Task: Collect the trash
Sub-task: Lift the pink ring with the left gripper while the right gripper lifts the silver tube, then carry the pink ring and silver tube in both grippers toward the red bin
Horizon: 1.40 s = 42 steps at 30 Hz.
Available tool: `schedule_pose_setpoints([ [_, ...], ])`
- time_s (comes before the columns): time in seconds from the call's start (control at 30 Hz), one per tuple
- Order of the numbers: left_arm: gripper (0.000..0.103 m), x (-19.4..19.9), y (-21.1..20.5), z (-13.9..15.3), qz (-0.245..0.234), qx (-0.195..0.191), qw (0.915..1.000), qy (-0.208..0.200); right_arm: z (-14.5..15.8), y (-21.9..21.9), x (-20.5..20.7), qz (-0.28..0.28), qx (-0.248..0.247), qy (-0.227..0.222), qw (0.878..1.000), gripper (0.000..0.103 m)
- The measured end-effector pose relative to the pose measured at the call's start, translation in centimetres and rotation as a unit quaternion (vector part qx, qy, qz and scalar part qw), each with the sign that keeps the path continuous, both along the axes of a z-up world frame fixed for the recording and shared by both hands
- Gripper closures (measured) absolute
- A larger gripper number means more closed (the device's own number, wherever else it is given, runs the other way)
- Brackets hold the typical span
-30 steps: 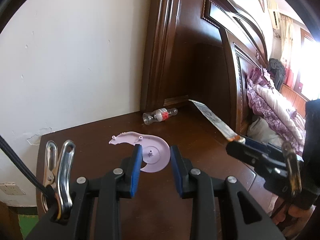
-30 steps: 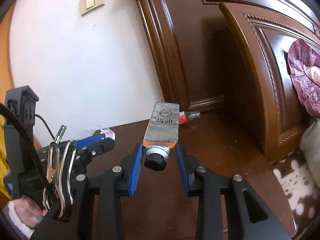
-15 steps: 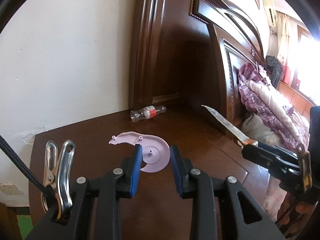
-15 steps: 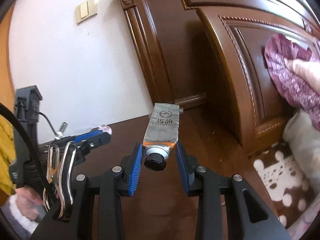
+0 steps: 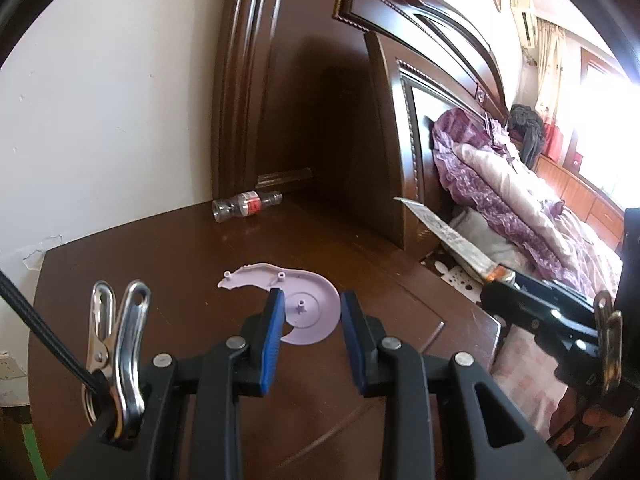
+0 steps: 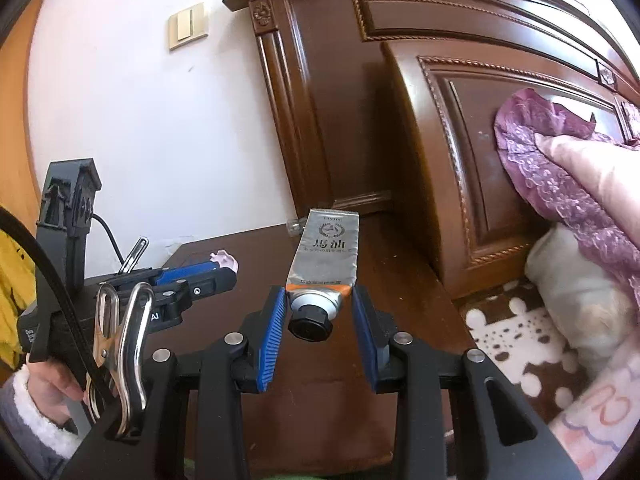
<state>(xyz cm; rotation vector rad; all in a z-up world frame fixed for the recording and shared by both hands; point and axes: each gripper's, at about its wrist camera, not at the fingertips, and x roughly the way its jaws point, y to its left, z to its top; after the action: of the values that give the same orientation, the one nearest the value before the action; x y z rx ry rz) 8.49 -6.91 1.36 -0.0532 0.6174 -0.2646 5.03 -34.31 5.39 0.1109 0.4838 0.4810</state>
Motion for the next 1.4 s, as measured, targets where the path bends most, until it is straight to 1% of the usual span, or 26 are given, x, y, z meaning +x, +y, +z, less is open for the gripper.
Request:
schedule_pose_setpoints([
  [0.13,0.073,-1.4,-0.8,-0.4,-0.003,0.006,1.0000,0.000,0.2,-0.5,-1.0,-0.005,-0.001,-0.006,1.000,0.069],
  [0.23,0.073,-2.6,-1.8,-0.7,-0.019,-0.002,0.9997,0.012,0.2,-1.0,-2.1,-0.007,0.002,-0.007,1.000,0.069],
  [0.33,0.073,-3.8,-3.4,-0.6,-0.038,0.012,0.9992,0.005,0.2,-1.7,-3.0,-0.009,0.009,-0.011,1.000,0.069],
  [0.47,0.073,-3.9,-4.5,-0.7,-0.053,0.005,0.9986,0.007,0.1,-3.3,-4.2,-0.027,0.019,-0.020,0.999,0.069],
  [0.6,0.073,-4.0,-5.9,-1.1,-0.062,0.013,0.9979,0.010,0.1,-4.9,-4.8,-0.044,0.040,-0.031,0.998,0.069],
  [0.73,0.073,-4.5,-7.4,-1.3,-0.077,0.026,0.9966,0.006,-0.3,-5.8,-5.4,-0.067,0.030,-0.044,0.996,0.069],
  [0.83,0.073,-5.0,-8.4,-1.4,-0.091,0.032,0.9954,0.004,-1.1,-6.6,-5.7,-0.062,0.026,-0.031,0.997,0.069],
  [0.93,0.073,-5.5,-9.4,-1.7,-0.102,0.044,0.9939,0.003,-1.5,-7.2,-6.4,-0.052,0.026,-0.028,0.998,0.069],
  [1.07,0.073,-6.0,-10.1,-2.3,-0.112,0.048,0.9925,0.012,-2.3,-8.1,-7.1,-0.045,0.033,-0.008,0.998,0.069],
  [1.23,0.073,-7.3,-10.5,-2.7,-0.118,0.052,0.9917,0.006,-3.2,-8.6,-8.2,-0.041,0.012,0.001,0.999,0.069],
  [1.4,0.073,-8.7,-11.1,-4.0,-0.133,0.067,0.9887,0.019,-3.8,-8.7,-9.2,-0.025,-0.004,0.002,1.000,0.069],
])
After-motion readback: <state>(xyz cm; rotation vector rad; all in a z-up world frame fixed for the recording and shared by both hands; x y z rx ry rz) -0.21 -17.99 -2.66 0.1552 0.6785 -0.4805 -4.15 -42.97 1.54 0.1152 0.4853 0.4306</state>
